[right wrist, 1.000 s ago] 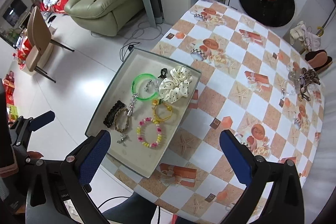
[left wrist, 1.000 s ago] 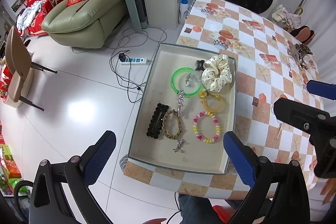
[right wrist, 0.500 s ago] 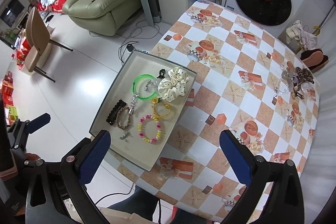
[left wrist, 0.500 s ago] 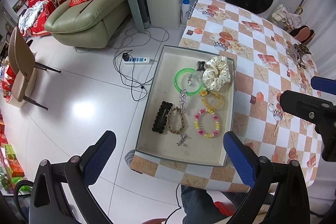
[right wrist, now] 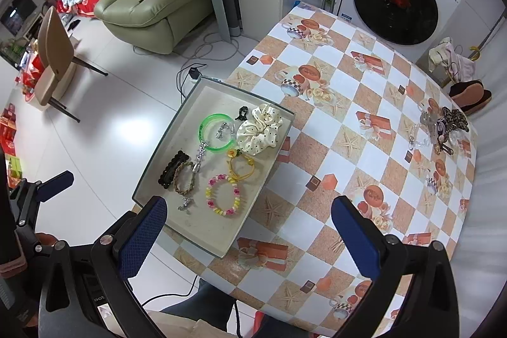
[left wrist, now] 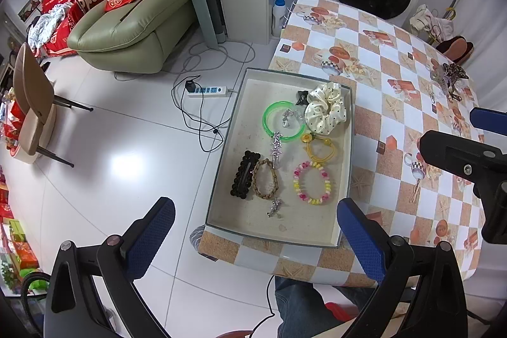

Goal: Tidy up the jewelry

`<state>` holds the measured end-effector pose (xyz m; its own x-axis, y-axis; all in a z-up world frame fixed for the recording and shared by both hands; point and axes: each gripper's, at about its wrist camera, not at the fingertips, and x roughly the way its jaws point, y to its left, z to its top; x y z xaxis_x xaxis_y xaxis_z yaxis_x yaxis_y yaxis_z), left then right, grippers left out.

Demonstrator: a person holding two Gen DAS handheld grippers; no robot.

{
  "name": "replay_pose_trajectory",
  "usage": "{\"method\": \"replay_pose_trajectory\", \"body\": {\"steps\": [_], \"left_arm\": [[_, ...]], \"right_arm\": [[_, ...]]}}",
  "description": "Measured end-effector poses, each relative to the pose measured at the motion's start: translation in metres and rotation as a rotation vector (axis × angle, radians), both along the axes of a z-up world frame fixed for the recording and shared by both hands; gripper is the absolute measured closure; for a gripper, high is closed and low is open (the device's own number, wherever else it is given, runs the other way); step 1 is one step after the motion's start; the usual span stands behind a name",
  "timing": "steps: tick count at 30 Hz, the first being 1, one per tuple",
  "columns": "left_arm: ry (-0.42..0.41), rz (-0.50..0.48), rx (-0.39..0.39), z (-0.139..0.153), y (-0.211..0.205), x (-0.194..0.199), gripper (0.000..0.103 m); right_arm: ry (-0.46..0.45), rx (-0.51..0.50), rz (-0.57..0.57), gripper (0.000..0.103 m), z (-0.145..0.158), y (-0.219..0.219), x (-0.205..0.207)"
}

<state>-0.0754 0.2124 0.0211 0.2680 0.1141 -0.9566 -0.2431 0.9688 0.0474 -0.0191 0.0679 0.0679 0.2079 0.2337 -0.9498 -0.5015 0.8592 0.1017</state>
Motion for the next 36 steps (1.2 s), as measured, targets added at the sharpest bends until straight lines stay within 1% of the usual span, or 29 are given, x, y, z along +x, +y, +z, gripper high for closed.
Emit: {"method": "replay_pose_trajectory", "body": {"steps": [36], "left_arm": [[0.004, 0.0, 0.005, -0.0015, 0.0015, -0.0041, 0.0]], "right_arm": [[0.003, -0.002, -0.001, 0.0, -0.0009, 0.0018, -0.0022]]}}
